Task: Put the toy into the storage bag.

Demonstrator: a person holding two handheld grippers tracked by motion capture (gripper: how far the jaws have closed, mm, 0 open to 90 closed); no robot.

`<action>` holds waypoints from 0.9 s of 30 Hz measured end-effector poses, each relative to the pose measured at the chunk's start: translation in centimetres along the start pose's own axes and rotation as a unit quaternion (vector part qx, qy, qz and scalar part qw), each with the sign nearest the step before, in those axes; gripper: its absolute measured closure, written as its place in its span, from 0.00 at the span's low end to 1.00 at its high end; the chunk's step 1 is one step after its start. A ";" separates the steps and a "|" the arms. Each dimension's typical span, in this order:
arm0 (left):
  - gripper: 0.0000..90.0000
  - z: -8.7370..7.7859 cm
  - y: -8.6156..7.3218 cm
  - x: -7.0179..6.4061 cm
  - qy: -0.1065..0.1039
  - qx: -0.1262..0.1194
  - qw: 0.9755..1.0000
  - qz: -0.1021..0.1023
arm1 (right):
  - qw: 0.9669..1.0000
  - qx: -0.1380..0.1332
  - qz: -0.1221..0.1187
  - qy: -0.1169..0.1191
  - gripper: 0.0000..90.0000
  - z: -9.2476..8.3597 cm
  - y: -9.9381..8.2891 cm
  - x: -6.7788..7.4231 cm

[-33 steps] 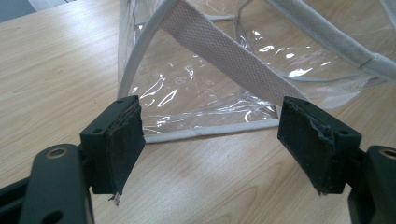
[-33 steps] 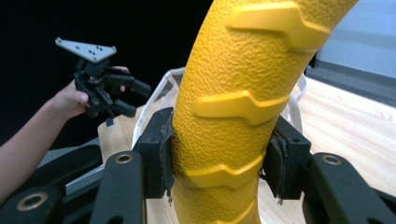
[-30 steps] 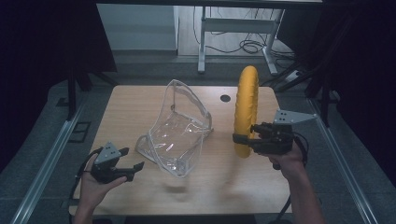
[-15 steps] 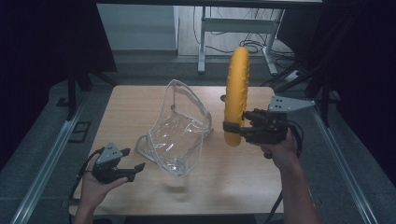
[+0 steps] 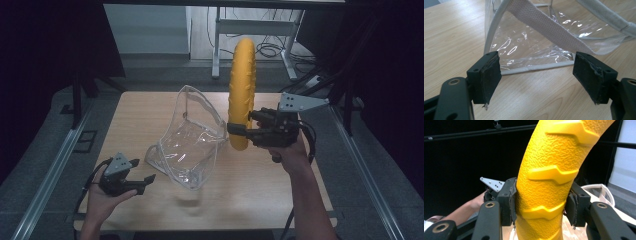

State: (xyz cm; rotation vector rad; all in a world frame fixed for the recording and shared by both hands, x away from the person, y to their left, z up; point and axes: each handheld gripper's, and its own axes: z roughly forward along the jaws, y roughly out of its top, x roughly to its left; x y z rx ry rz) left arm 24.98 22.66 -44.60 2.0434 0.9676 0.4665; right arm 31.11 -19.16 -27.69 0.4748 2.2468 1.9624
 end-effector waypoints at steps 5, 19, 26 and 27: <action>0.25 -0.1 0.0 0.0 0.000 -0.001 1.000 -0.001 | 1.000 -0.004 -0.012 0.009 0.56 0.5 0.6 0.4; 0.25 0.1 -0.2 0.3 -0.006 -0.003 1.000 -0.010 | 0.999 -0.007 -0.020 0.031 0.56 2.5 1.3 0.8; 0.25 0.3 -0.4 0.6 -0.004 0.000 1.000 -0.020 | 0.999 -0.009 -0.031 0.042 0.56 3.5 1.9 1.5; 0.25 0.3 -0.4 0.6 -0.004 0.001 1.000 -0.019 | 0.998 -0.009 -0.033 0.044 0.56 3.6 2.0 1.6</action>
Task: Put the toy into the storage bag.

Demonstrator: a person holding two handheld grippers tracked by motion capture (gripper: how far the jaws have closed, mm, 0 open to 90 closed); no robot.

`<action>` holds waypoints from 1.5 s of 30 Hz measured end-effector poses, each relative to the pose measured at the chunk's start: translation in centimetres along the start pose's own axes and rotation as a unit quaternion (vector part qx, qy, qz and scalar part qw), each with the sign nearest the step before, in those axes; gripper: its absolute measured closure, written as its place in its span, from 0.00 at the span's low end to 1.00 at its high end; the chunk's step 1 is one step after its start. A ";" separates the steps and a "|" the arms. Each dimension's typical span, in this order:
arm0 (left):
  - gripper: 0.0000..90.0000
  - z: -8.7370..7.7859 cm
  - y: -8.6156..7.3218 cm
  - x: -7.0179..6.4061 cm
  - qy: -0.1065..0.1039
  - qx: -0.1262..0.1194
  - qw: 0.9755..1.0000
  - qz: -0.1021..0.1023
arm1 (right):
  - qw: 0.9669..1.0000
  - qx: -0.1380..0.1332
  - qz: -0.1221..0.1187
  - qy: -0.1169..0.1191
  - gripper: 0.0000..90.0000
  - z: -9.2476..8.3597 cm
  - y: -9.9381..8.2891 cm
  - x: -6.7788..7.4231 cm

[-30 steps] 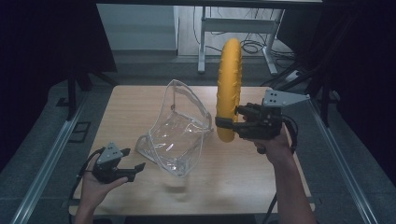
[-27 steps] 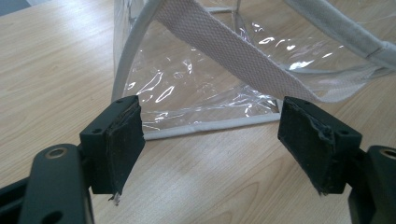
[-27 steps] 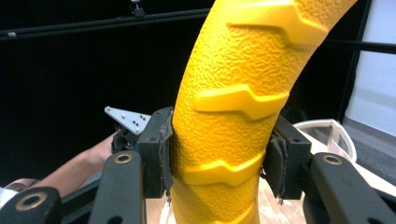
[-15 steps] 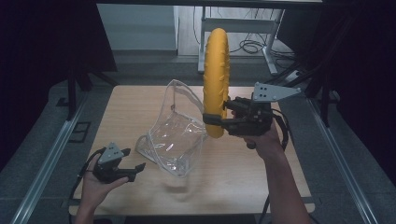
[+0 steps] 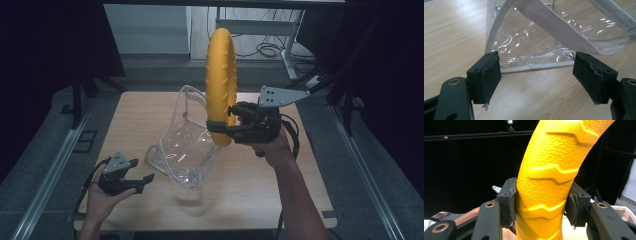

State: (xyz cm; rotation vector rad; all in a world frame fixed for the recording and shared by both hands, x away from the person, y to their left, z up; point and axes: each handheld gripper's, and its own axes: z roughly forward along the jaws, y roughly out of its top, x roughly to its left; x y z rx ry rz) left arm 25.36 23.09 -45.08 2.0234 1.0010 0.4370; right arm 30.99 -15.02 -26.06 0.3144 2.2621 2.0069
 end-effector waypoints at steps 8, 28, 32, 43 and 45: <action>0.25 0.0 0.0 0.1 -0.001 0.000 1.000 0.000 | 1.000 -0.001 -0.001 0.023 0.56 1.8 0.0 0.5; 0.25 0.1 -0.1 0.1 -0.001 0.002 1.000 0.000 | 0.997 0.014 0.024 0.072 0.56 5.9 -3.1 0.4; 0.25 0.2 -0.1 0.1 -0.001 0.003 1.000 0.000 | 0.996 0.018 0.033 0.075 0.56 6.2 -3.9 0.2; 0.25 0.3 -0.1 0.1 0.000 0.006 1.000 0.002 | 0.995 0.031 0.056 0.074 0.56 6.8 -5.8 -0.4; 0.25 0.3 -0.1 0.1 0.000 0.005 1.000 0.002 | 0.995 0.034 0.060 0.074 0.56 6.9 -6.1 -0.5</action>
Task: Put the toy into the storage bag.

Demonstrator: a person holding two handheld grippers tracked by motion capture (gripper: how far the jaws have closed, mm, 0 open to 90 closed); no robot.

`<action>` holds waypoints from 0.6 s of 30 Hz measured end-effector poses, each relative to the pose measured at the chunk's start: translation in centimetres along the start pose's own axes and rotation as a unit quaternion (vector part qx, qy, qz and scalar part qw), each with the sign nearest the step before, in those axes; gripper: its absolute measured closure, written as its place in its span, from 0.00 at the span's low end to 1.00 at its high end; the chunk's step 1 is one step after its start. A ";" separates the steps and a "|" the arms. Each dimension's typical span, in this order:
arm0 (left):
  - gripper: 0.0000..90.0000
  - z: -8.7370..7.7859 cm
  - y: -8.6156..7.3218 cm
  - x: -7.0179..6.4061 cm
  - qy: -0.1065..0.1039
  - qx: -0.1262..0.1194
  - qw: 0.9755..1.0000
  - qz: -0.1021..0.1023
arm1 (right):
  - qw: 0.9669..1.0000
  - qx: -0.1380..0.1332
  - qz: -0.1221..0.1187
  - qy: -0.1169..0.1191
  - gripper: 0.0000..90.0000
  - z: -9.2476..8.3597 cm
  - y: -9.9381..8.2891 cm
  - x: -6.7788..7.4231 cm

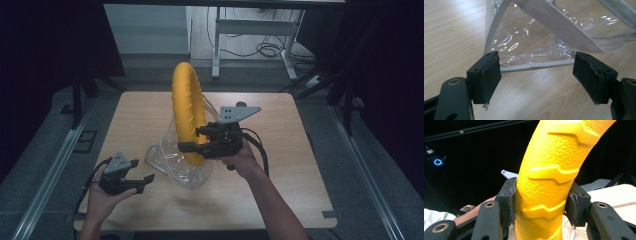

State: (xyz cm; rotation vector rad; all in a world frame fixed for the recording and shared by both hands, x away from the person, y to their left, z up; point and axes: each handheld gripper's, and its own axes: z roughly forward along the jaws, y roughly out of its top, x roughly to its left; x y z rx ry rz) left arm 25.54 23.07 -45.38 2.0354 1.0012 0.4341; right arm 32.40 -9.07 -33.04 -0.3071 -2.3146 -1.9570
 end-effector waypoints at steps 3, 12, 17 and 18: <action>0.25 0.1 0.0 -0.1 -0.002 0.001 1.000 0.000 | 1.000 0.001 0.003 -0.001 0.56 0.2 -0.5 -0.3; 0.25 0.1 0.0 -0.1 -0.003 0.000 1.000 0.000 | 1.000 0.003 0.021 -0.003 0.55 0.6 -1.6 -1.1; 0.25 0.1 0.0 0.0 -0.002 0.001 1.000 0.001 | 1.000 0.004 0.026 -0.001 0.56 0.9 -2.1 -1.4; 0.25 0.1 0.0 0.0 -0.002 0.001 1.000 0.001 | 1.000 0.005 0.029 0.000 0.56 1.0 -2.3 -1.5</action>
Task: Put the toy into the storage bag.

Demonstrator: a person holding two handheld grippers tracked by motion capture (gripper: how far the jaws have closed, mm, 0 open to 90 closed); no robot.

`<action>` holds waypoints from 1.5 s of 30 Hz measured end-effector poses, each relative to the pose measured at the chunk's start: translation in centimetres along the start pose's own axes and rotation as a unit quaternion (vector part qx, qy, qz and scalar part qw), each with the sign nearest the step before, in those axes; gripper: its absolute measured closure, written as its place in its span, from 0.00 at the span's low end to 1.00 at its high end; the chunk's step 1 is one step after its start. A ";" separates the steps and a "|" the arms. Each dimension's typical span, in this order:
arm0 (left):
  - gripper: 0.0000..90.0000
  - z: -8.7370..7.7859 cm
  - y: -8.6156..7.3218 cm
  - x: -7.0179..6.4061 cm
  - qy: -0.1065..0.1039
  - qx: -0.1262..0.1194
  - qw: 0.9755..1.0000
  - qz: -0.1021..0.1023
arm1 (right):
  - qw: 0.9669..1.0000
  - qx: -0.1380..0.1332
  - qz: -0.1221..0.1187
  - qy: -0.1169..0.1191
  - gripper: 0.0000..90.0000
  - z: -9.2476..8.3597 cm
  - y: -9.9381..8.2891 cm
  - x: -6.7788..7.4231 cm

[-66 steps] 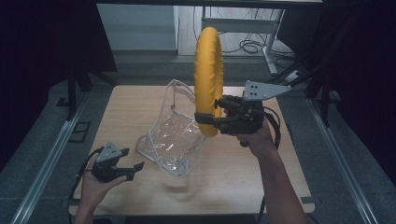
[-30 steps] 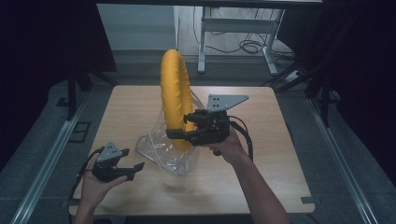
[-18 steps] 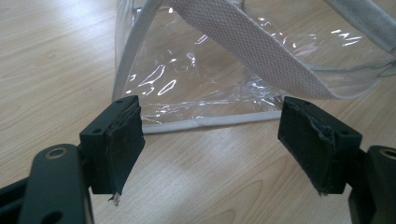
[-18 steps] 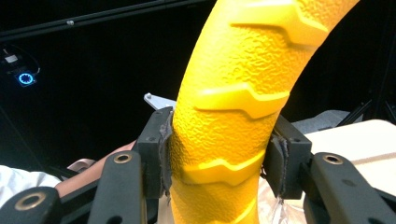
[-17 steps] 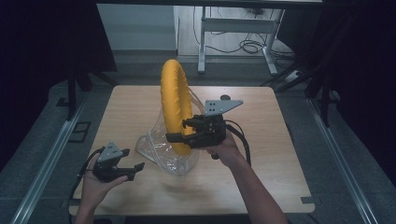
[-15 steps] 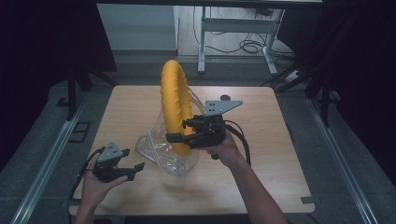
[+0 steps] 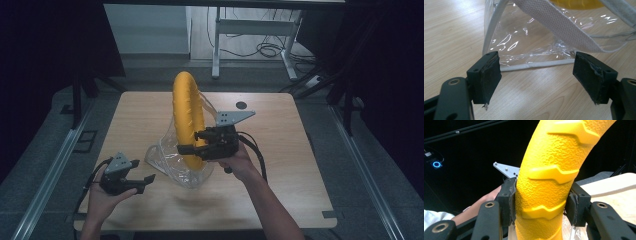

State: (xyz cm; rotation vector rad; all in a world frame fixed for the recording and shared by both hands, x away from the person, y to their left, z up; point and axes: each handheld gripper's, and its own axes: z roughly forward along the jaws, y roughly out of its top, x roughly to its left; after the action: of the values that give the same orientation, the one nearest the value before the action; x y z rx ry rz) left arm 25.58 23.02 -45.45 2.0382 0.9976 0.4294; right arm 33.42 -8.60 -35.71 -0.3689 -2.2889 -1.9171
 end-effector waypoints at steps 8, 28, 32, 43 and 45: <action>0.25 0.1 0.0 0.0 -0.001 0.001 1.000 0.000 | 1.000 0.005 0.009 0.004 0.56 0.6 -1.1 -0.7; 0.25 0.1 0.0 0.0 -0.002 0.004 1.000 0.000 | 0.998 0.022 0.040 -0.032 0.52 1.6 -3.5 -2.6; 0.25 0.1 0.0 0.0 -0.001 0.005 1.000 0.001 | 0.998 0.029 0.016 -0.055 0.48 1.4 -3.3 -2.2; 0.25 0.1 0.0 0.1 0.000 0.005 1.000 0.000 | 0.996 0.033 -0.003 -0.083 0.38 1.1 -3.4 -1.5; 0.25 0.0 0.0 0.1 -0.001 0.004 1.000 0.000 | 0.996 0.026 -0.004 -0.084 0.38 0.8 -3.3 -1.4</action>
State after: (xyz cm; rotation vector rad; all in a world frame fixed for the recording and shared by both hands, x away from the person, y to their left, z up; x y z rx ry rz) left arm 25.61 23.06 -45.50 2.0442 1.0003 0.4251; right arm 33.94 -8.48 -39.35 -0.5351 -2.4423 -1.8930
